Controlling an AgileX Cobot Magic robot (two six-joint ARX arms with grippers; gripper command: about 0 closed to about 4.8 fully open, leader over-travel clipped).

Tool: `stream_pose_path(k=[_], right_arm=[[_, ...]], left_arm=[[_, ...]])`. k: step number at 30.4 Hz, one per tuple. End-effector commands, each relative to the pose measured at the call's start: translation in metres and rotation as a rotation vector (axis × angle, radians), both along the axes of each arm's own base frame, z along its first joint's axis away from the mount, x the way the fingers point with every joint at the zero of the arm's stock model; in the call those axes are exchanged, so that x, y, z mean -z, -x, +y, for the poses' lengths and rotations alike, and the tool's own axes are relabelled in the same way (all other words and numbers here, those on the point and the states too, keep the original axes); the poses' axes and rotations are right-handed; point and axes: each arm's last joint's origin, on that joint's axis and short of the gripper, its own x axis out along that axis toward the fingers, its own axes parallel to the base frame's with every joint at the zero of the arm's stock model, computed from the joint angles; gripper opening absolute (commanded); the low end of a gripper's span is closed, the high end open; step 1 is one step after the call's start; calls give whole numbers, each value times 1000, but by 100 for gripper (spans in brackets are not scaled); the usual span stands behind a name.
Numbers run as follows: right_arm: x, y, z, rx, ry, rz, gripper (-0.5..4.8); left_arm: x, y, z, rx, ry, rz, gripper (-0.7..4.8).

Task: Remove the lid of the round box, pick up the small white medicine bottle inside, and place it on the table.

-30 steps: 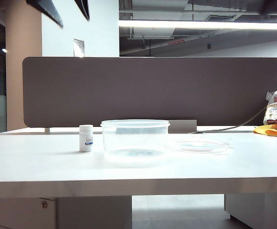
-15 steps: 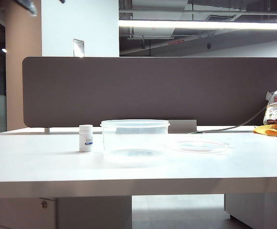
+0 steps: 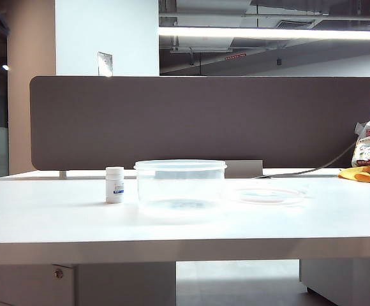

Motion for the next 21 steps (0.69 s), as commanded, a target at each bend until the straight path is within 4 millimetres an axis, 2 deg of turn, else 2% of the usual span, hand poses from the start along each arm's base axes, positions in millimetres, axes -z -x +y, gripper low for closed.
stream_pose_path(k=[1,6,17,21], right_arm=[[-2,0,0,-7,-6,-13,0],[-2,0,0,-1,0,-13,0],[-2,0,0,0,2,-13,0],[-2,0,0,0,1,-14,0]], left_arm=[[0,8,2,2,16,-36,331],[-2,14,4,1,19,-51,332],[-2,15,5,-5,8,-55,332],[-1,22,12,-69,-119,-160,332]])
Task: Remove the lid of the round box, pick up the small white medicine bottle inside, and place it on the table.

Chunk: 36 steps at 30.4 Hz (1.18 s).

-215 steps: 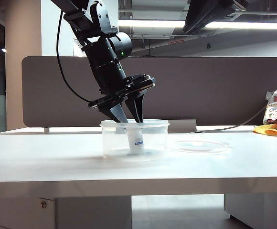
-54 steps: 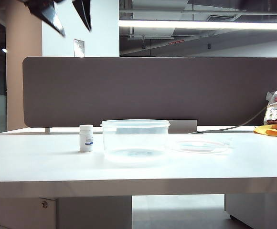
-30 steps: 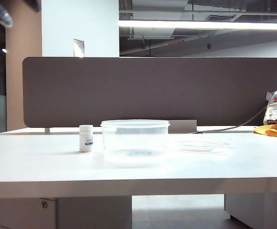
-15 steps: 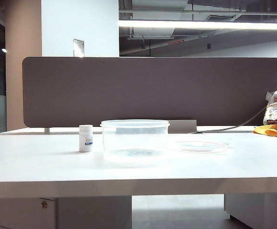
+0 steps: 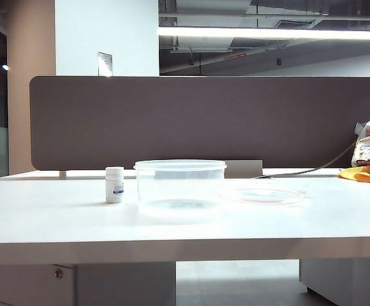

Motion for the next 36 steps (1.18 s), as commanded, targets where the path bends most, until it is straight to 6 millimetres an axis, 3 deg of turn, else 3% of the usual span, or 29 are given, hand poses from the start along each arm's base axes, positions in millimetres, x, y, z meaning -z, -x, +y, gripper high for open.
stream_pose_path(k=[1,10,18,36], right_arm=[[-2,0,0,-2,0,-13,0],[-2,0,0,-1,0,-14,0],[-2,0,0,-2,0,-14,0],[-2,0,0,-2,-1,-14,0]], left_arm=[[3,6,9,-85,-81,-104,332],[59,7,19,-221,-9,-390,332],[102,0,22,-356,21,-390,332],[116,0,38,-395,-7,-374,332]])
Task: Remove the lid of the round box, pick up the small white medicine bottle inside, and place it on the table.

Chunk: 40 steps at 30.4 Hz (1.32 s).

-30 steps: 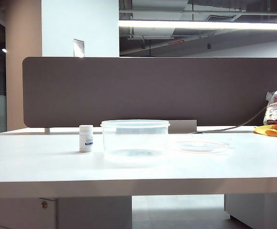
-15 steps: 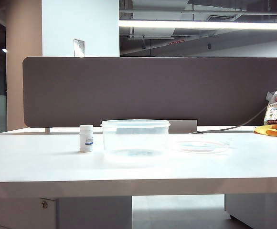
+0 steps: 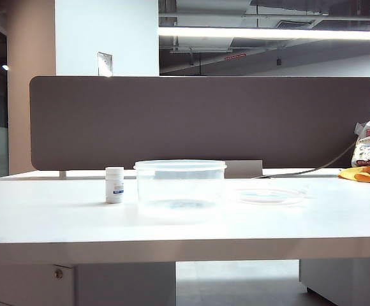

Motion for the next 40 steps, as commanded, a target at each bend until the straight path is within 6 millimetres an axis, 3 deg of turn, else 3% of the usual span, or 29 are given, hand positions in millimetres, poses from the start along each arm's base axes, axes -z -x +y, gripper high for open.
stream_pose_path(k=[1,6,31,36,40], right_arm=[[-2,-1,0,-2,-1,-15,0],[-2,-1,0,-2,-1,-15,0],[-3,0,0,-2,0,-19,0],[-17,10,1,-32,116,-208,0],[-26,18,6,-52,135,-489,0]], left_arm=[[3,0,0,-7,2,30,332],[9,0,0,-12,7,96,332],[10,0,-3,23,18,102,332],[10,0,-3,23,18,102,332],[10,0,-3,23,18,102,332]])
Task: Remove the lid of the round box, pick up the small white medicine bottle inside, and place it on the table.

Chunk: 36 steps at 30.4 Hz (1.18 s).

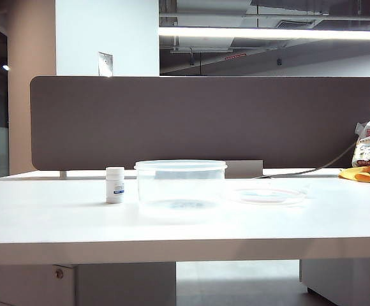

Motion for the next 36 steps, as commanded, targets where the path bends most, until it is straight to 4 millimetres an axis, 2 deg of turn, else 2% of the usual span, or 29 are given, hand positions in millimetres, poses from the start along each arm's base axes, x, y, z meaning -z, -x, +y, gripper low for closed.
stream_pose_path(k=[1,5,11,14,25,36], right_arm=[[-3,3,5,-33,12,-259,0],[18,15,10,-59,-15,-460,0],[66,29,5,155,-164,-579,0],[79,34,3,225,-170,-624,0],[93,37,1,257,-104,-532,0],[104,43,-3,360,-12,-455,0]], left_arm=[[0,0,0,-2,6,-5,332],[0,0,0,-2,6,-4,332],[0,0,0,-1,6,-5,332],[0,0,0,-2,6,-5,332],[0,0,0,-1,6,-5,332],[0,0,0,-1,6,-5,332]])
